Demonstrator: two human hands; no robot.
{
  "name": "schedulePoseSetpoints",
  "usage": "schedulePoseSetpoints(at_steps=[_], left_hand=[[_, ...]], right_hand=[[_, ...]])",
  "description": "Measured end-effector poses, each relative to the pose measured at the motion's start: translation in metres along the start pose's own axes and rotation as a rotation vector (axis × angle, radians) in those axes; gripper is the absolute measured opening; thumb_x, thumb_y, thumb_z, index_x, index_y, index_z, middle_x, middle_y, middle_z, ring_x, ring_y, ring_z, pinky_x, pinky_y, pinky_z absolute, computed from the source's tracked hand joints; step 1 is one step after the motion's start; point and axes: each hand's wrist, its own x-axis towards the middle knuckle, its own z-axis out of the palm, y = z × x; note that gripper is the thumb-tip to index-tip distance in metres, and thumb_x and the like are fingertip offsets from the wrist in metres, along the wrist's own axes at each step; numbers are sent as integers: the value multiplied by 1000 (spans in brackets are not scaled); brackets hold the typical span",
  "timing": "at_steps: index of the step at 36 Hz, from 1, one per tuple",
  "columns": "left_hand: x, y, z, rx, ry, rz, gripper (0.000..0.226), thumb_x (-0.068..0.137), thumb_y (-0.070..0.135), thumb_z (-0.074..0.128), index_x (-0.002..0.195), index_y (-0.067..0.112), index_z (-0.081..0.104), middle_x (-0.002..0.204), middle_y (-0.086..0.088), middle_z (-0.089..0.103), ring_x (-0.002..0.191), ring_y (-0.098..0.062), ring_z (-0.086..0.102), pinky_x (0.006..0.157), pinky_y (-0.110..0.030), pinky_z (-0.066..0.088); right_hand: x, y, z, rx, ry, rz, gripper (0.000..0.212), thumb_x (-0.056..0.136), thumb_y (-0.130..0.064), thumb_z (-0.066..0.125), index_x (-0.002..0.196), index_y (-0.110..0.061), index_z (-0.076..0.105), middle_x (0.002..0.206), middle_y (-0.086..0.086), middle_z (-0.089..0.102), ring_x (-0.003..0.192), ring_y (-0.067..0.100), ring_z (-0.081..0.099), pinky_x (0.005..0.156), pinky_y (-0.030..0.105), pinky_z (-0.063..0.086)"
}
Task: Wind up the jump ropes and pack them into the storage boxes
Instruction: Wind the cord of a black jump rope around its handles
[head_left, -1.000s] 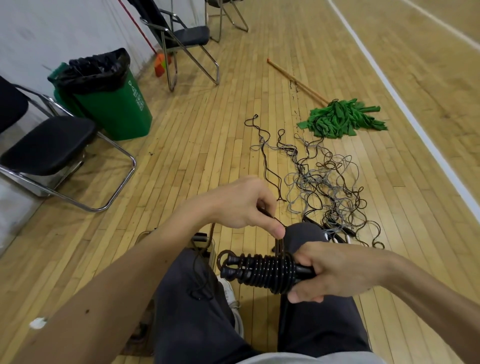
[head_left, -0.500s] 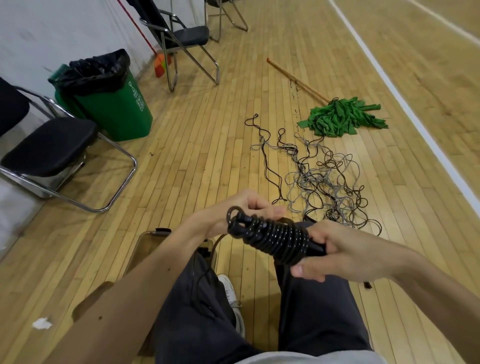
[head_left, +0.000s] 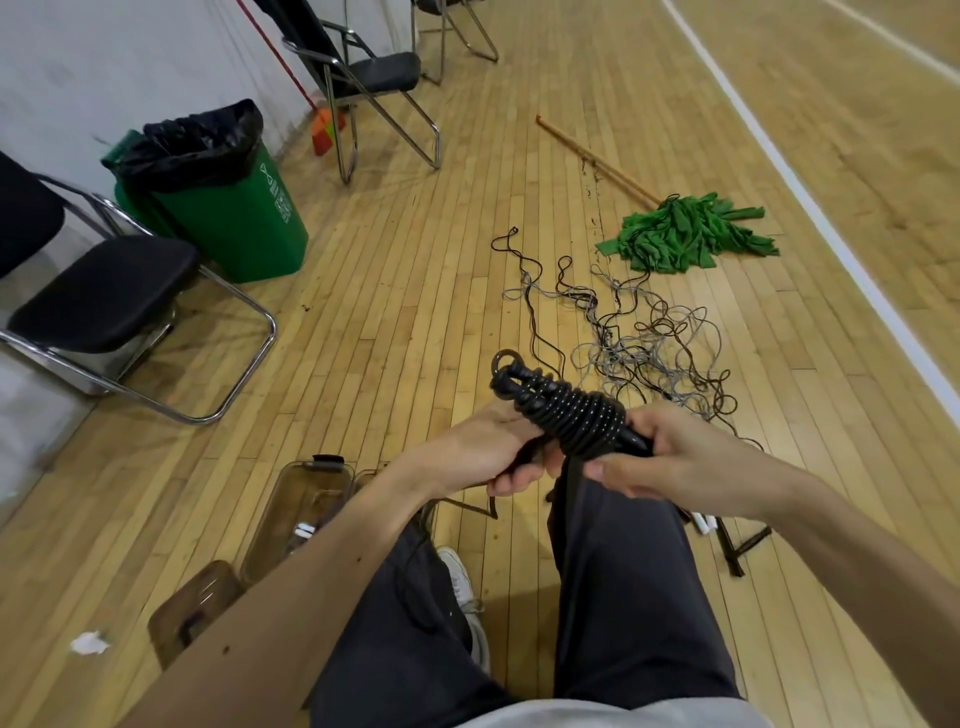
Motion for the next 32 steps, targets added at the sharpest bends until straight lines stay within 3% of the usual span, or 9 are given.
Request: schedulePoseSetpoints(at_steps=[10, 18, 21, 23, 28, 32], left_hand=[[2, -5, 10, 1, 27, -49, 50, 110, 35, 27, 107, 6, 67, 57, -2, 50, 48, -12, 43, 48, -26, 36], [1, -11, 14, 117, 27, -100, 25, 105, 29, 50, 118, 12, 63, 57, 4, 56, 48, -8, 48, 48, -21, 41], [0, -8, 15, 270, 51, -98, 28, 106, 31, 48, 111, 8, 64, 59, 3, 58, 46, -5, 51, 50, -19, 43], [-1, -5, 14, 382, 90, -65, 34, 106, 32, 47, 101, 3, 65, 60, 1, 56, 47, -6, 51, 53, -24, 43], [-3, 7, 13, 664, 178, -8, 34, 105, 35, 49, 91, 11, 67, 61, 4, 50, 52, -10, 45, 53, -27, 35], [-5, 18, 14, 920, 213, 45, 27, 104, 37, 51, 94, 17, 65, 72, 5, 57, 68, -13, 55, 62, -29, 45]], right_hand=[[12, 20, -1, -153, 215, 106, 24, 100, -12, 60, 77, -8, 55, 51, -10, 48, 45, 6, 38, 45, 16, 31], [26, 39, -3, -236, 353, 219, 25, 99, -17, 63, 77, -9, 55, 53, -9, 50, 40, 2, 39, 42, 14, 30], [31, 48, -7, -349, 393, 285, 21, 99, -18, 62, 82, -6, 58, 61, -1, 52, 45, 7, 42, 41, 15, 30], [32, 55, -12, -389, 419, 328, 18, 99, -19, 62, 83, -13, 57, 63, -1, 54, 50, 11, 45, 40, 15, 30], [34, 64, -13, -506, 396, 402, 25, 99, -25, 62, 78, -18, 51, 64, -1, 53, 52, 13, 46, 39, 15, 30], [36, 63, -13, -529, 331, 436, 23, 99, -26, 62, 80, -16, 53, 69, 1, 56, 56, 15, 51, 46, 19, 34]])
